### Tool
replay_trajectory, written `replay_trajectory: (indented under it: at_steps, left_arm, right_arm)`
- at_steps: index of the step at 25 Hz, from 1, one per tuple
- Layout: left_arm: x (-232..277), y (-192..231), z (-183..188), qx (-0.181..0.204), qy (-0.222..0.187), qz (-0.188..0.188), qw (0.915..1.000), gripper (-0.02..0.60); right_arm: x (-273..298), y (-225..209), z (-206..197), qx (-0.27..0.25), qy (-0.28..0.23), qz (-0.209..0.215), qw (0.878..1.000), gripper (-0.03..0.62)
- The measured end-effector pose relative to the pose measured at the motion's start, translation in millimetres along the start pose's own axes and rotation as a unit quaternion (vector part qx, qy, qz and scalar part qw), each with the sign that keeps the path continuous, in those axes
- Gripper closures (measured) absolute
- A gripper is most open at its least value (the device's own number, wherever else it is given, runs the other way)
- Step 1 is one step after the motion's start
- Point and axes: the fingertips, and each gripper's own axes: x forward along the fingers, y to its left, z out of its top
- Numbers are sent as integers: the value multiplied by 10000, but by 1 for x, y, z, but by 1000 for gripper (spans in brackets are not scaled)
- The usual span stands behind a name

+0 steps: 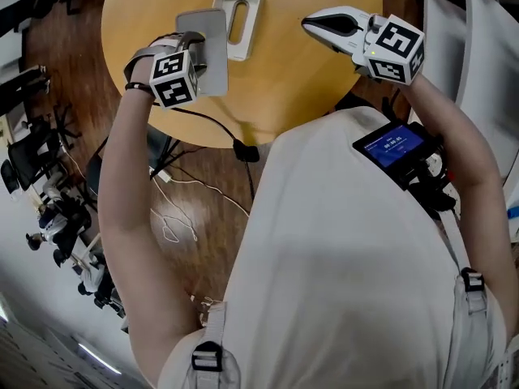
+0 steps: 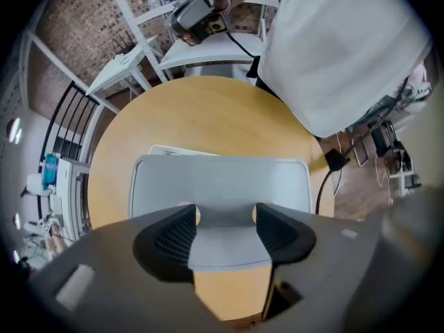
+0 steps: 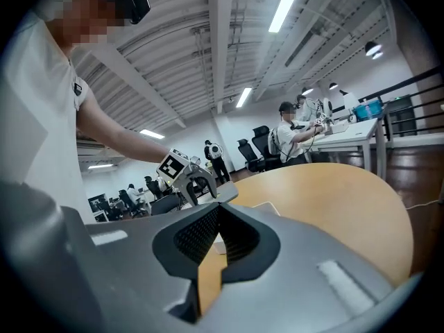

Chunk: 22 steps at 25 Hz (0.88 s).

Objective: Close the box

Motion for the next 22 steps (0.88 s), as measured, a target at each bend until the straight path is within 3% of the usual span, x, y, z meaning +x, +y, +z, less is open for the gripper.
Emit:
replay_trajectory:
  at_steps: [9, 14, 22]
  left_arm:
    - [51, 51, 47, 1036, -8, -299, 9942, 310]
    - [59, 74, 55, 1201, -120, -618, 9908, 310]
    - [87, 63, 58, 1189, -57, -987, 9880, 310]
  right_arm:
    - [-42, -22, -53, 404, -178, -586, 9973, 595]
    - [-49, -32, -47, 521, -205, -765, 9955, 595]
    - [-63, -43, -58, 744, -232, -1013, 9918, 595]
